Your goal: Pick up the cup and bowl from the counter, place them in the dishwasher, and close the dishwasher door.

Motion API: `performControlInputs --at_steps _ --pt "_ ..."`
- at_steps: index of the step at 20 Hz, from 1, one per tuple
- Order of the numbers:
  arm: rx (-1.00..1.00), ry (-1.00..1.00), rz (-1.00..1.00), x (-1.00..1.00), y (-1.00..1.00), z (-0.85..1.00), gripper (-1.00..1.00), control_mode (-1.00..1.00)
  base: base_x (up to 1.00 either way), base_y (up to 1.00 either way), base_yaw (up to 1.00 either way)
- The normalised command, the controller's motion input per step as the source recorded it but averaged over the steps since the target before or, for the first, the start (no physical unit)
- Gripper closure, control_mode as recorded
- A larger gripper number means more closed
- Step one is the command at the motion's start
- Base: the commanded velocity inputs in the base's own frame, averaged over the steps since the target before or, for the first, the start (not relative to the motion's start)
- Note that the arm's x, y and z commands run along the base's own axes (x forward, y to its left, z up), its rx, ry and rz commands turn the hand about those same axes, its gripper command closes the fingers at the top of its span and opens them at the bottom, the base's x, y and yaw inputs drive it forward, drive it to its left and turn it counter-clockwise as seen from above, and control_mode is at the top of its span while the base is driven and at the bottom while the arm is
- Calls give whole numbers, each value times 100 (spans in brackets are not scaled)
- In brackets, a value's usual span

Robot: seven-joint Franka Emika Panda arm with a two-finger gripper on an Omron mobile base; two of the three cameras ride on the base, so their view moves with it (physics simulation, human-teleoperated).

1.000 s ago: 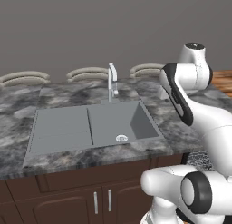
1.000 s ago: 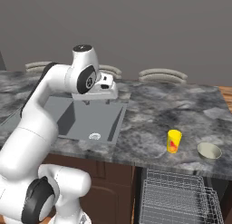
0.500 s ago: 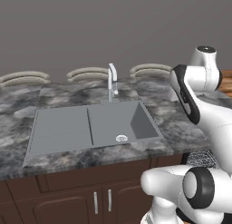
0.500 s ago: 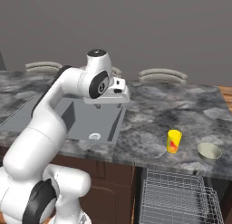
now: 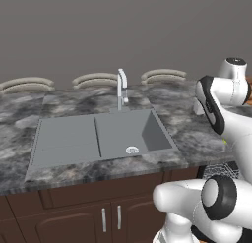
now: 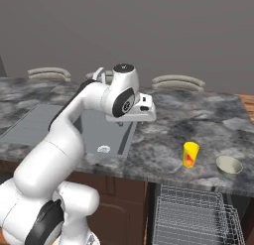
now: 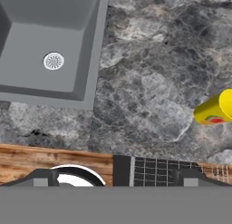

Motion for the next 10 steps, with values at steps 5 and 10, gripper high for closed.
performControlInputs --at_steps 5,10 --pt "0 0 0 0 -35 -15 -100 -100 0 0 0" --pt "0 0 0 0 -38 -16 -100 -100 0 0 0"
